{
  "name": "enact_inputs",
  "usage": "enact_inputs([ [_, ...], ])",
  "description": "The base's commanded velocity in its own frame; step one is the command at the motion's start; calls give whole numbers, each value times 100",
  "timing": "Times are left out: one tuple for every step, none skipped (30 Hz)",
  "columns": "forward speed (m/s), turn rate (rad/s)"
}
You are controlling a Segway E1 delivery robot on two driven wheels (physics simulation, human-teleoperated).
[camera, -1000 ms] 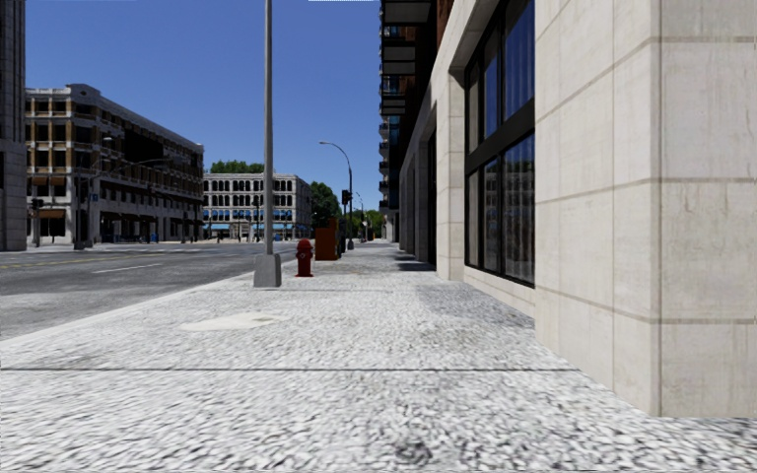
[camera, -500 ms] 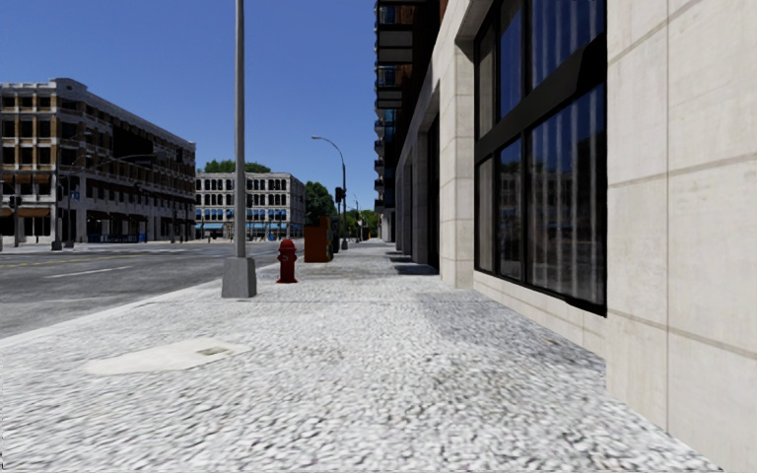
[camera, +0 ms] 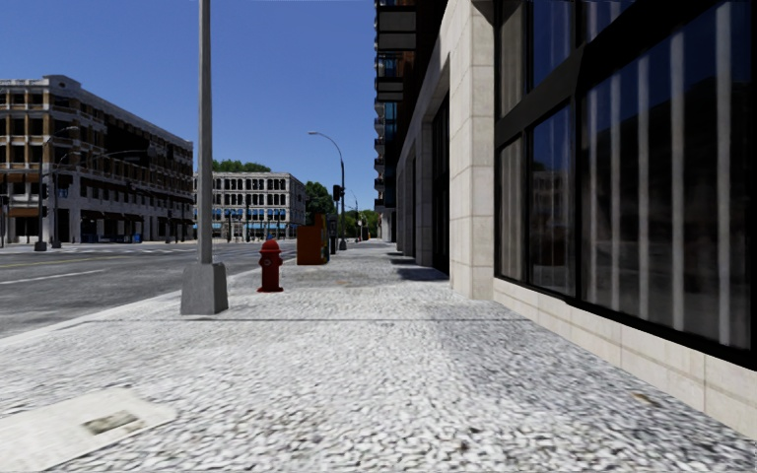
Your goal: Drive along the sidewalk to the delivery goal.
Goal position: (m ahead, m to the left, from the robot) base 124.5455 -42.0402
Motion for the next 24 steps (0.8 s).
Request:
enact_inputs([
  [200,0],
  [200,0],
  [200,0],
  [200,0],
  [200,0],
  [200,0],
  [200,0],
  [200,0],
  [200,0],
  [200,0],
  [200,0],
  [200,0],
  [200,0],
  [200,0],
  [200,0],
  [200,0],
  [200,0],
  [200,0],
  [200,0],
  [200,0],
  [200,0],
  [200,0],
  [200,0],
  [199,0],
])
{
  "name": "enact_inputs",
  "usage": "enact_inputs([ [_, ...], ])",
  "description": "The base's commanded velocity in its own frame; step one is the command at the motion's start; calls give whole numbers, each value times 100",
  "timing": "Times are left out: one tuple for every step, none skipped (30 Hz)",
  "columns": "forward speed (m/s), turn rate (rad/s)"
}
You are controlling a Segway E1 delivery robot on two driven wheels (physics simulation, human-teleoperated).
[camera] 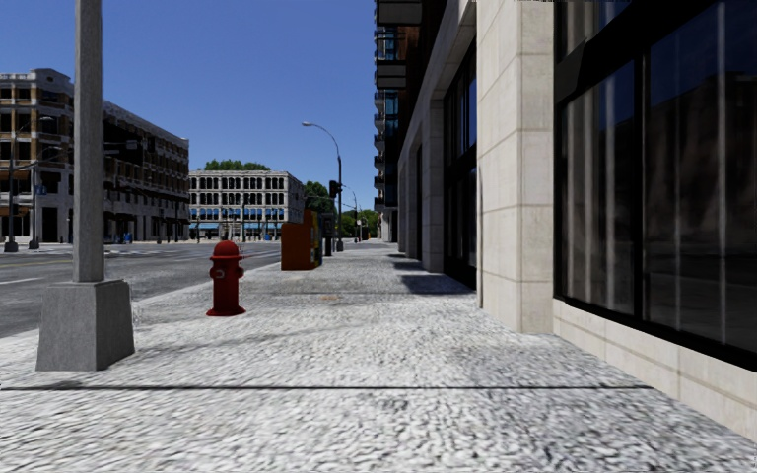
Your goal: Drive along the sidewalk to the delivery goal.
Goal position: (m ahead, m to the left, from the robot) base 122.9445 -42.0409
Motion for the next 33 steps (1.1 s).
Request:
enact_inputs([
  [199,0],
  [198,0],
  [198,0],
  [198,0],
  [198,0],
  [198,0],
  [198,0],
  [198,0],
  [198,0],
  [198,0],
  [198,0],
  [198,0],
  [198,0],
  [198,0],
  [198,0],
  [198,0],
  [198,0],
  [198,0],
  [198,0],
  [198,0],
  [198,0],
  [198,0],
  [198,0],
  [198,0],
  [198,0],
  [198,0],
  [198,0],
  [198,0],
  [198,0],
  [198,0],
  [198,0],
  [198,0],
  [197,0],
])
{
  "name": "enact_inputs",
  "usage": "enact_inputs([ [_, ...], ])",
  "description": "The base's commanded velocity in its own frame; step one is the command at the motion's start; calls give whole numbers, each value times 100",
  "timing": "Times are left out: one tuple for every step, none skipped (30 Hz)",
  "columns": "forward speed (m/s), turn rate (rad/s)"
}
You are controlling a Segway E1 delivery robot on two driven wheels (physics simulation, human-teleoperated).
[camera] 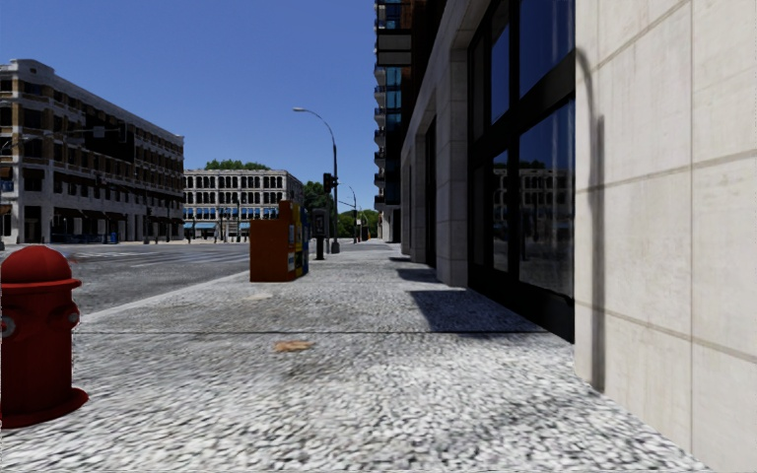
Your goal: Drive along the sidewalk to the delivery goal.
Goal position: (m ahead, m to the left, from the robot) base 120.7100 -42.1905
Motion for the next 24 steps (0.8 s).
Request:
enact_inputs([
  [197,0],
  [197,0],
  [197,0],
  [197,0],
  [197,0],
  [197,0],
  [197,0],
  [196,0],
  [196,0],
  [196,0],
  [196,0],
  [196,0],
  [196,0],
  [196,0],
  [196,0],
  [196,0],
  [196,0],
  [196,0],
  [196,0],
  [196,0],
  [196,0],
  [196,0],
  [196,0],
  [196,0],
])
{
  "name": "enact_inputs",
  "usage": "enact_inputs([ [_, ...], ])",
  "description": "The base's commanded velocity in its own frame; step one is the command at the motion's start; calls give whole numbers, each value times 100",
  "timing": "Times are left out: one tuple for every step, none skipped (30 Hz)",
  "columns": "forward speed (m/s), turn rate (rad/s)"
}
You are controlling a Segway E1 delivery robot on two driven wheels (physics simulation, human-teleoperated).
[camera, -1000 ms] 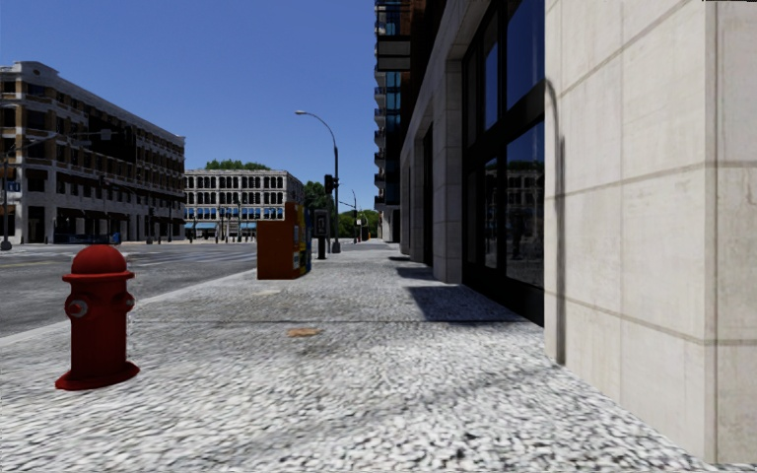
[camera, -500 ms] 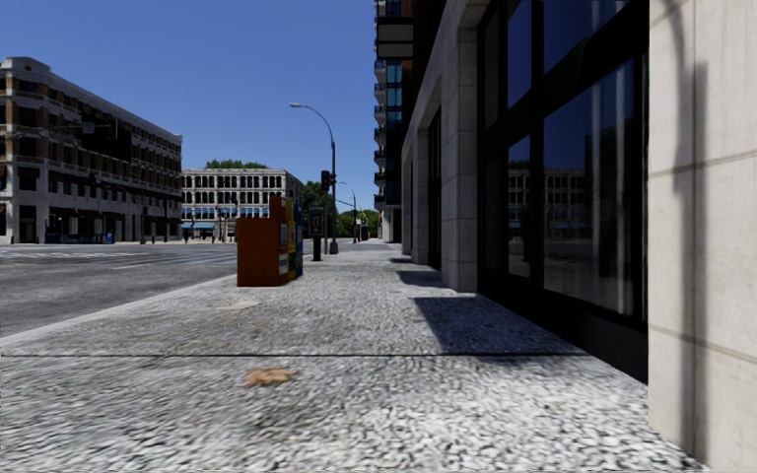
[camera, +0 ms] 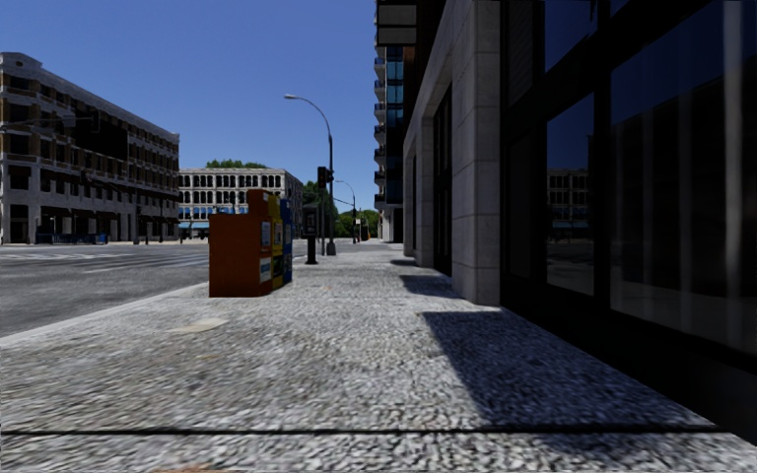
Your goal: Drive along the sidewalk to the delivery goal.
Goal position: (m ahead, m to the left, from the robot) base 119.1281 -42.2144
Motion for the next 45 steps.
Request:
enact_inputs([
  [196,0],
  [196,0],
  [196,0],
  [196,0],
  [196,0],
  [196,0],
  [196,0],
  [196,0],
  [196,0],
  [196,0],
  [196,0],
  [196,0],
  [196,0],
  [196,0],
  [196,0],
  [196,0],
  [196,0],
  [196,0],
  [196,0],
  [196,0],
  [196,0],
  [196,0],
  [196,0],
  [196,0],
  [196,0],
  [196,0],
  [196,0],
  [196,0],
  [196,0],
  [196,0],
  [196,0],
  [196,0],
  [196,0],
  [196,0],
  [196,0],
  [197,0],
  [197,0],
  [198,0],
  [198,0],
  [199,0],
  [199,0],
  [200,0],
  [200,0],
  [200,0],
  [200,0],
])
